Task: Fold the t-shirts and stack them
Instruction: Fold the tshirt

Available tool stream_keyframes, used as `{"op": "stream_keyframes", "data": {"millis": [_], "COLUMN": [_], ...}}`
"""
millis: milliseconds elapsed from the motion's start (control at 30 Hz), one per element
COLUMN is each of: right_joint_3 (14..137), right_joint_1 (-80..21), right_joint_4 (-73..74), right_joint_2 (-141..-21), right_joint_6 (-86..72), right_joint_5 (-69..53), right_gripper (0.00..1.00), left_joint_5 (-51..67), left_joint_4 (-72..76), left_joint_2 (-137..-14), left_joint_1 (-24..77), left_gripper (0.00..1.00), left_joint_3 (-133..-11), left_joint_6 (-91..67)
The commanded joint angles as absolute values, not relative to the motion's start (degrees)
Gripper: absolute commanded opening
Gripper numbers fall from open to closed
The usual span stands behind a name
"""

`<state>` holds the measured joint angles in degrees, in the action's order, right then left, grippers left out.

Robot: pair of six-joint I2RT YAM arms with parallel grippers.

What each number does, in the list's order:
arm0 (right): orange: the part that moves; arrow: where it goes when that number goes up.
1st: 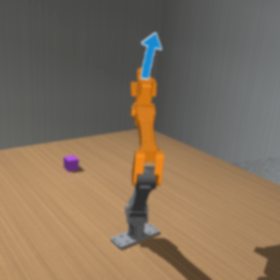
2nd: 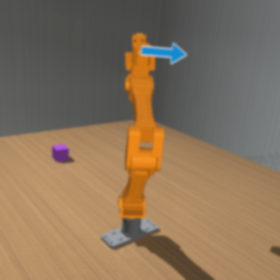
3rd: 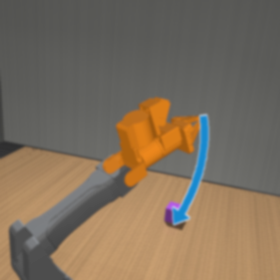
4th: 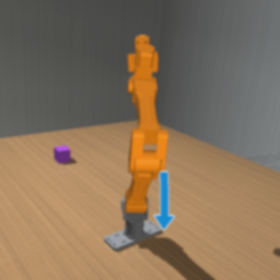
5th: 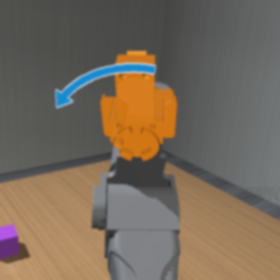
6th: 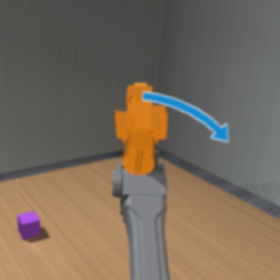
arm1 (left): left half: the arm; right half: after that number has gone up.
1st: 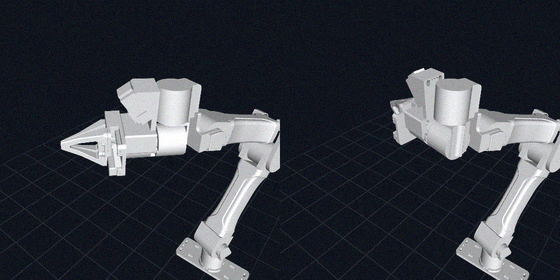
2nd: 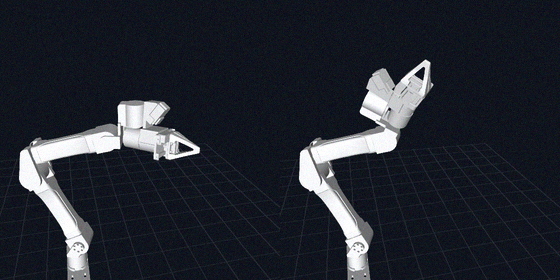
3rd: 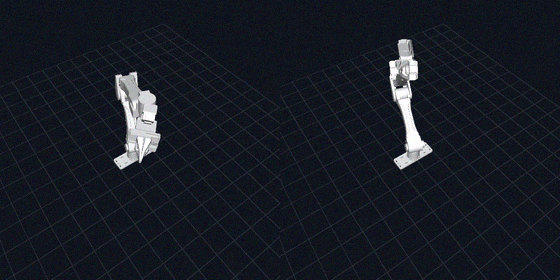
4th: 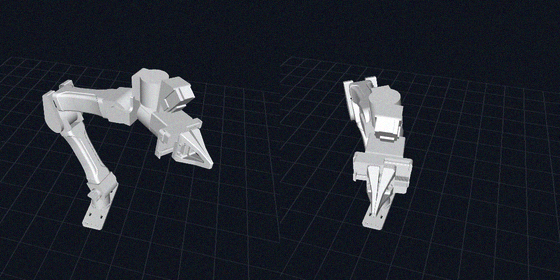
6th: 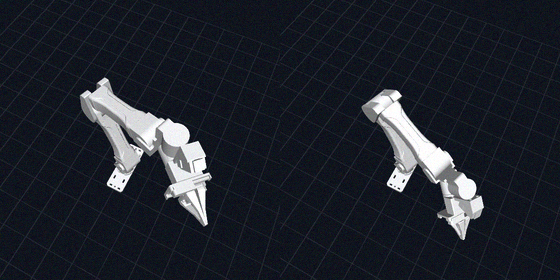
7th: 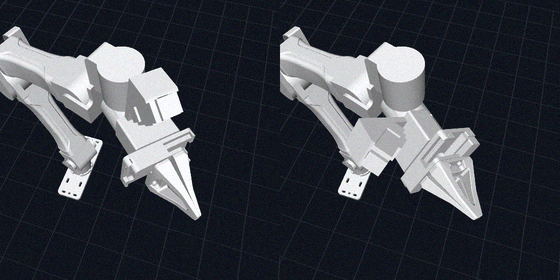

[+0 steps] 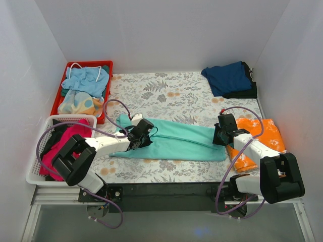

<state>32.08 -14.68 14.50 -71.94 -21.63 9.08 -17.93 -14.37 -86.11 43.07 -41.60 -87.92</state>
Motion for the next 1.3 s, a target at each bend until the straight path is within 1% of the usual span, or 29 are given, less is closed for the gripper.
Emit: {"op": "stream_keyframes", "data": {"millis": [0,133,233,500,567,733,867,1033,1267], "right_joint_3": [31.29,31.38,31.55,34.54,35.59,37.70,38.67,39.29,38.67], "right_joint_1": [-14.59,-14.59,-14.59,-14.59,-14.68,-14.68,-14.68,-14.77,-14.94], "right_joint_4": [14.59,14.76,15.12,18.54,19.16,20.48,21.27,21.09,20.57], "right_joint_2": [-72.16,-71.72,-70.49,-63.55,-61.19,-57.84,-55.47,-53.79,-53.00], "right_joint_6": [-21.27,-21.18,-20.83,-19.42,-19.16,-19.07,-19.07,-18.11,-17.31], "right_joint_5": [9.93,9.49,9.05,10.10,10.02,8.71,7.21,5.19,5.19], "right_gripper": [0.26,0.26,0.26,0.28,0.29,0.31,0.31,0.32,0.33], "left_joint_5": [-17.84,-18.81,-20.82,-31.63,-33.13,-34.45,-35.59,-36.91,-31.65], "left_joint_4": [-14.33,-14.33,-16.25,-24.68,-26.18,-30.41,-30.41,-31.29,-27.61], "left_joint_2": [-90.60,-93.95,-92.82,-80.61,-77.54,-74.36,-76.98,-87.00,-95.27], "left_joint_1": [43.77,43.86,43.86,43.86,43.86,43.86,43.86,41.05,34.56], "left_gripper": [0.05,0.04,0.04,0.11,0.14,0.18,0.20,0.22,0.22], "left_joint_3": [-40.17,-41.57,-42.80,-47.19,-47.90,-48.17,-47.37,-51.32,-51.59], "left_joint_6": [-89.74,-89.21,-88.77,-87.54,-87.62,-91.05,-93.34,-94.83,-95.10]}}
